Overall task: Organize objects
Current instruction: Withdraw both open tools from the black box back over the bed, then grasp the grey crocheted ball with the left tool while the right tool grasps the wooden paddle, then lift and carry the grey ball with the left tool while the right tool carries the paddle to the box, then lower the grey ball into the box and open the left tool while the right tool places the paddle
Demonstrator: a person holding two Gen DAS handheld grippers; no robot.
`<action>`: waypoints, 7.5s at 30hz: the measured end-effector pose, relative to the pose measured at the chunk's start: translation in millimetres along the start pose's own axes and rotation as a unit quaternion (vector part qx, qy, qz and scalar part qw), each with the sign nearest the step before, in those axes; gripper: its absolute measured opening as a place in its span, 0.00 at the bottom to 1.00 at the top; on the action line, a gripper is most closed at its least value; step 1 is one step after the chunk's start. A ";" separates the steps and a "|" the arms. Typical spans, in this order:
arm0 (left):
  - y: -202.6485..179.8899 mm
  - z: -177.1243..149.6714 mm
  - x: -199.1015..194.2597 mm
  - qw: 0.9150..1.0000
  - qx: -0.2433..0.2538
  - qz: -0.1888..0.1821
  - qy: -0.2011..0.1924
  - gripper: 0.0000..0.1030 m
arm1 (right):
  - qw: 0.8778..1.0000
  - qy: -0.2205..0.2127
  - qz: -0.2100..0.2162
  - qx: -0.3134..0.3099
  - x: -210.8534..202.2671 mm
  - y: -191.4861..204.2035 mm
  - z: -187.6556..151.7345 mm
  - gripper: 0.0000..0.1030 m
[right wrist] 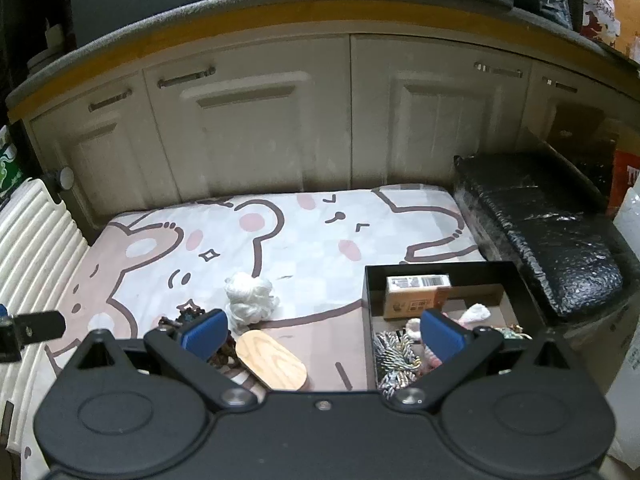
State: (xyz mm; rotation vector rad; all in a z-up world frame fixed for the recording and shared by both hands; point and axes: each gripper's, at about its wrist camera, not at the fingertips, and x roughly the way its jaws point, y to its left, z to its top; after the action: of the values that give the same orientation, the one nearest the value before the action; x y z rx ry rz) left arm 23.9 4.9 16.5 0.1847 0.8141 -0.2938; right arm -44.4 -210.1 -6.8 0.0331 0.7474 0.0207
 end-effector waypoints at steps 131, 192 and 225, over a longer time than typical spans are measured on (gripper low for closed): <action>-31.6 -0.8 34.1 0.995 0.044 -0.056 0.074 0.46 | 0.991 0.084 0.106 -0.005 28.9 8.2 14.9 0.46; -211.4 1.4 46.8 0.958 0.126 -0.259 -0.002 0.46 | 0.993 0.084 -0.049 0.063 38.2 -161.4 -3.2 0.47; -236.8 5.4 128.2 0.949 0.103 -0.294 0.042 0.53 | 0.989 0.056 -0.064 0.117 74.1 -180.4 9.1 0.55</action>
State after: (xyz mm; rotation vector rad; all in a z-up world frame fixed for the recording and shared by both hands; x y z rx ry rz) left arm 33.3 -243.9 -86.1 0.1470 0.9108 -0.9414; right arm 17.4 -388.3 -57.2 0.2094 0.8609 -0.1894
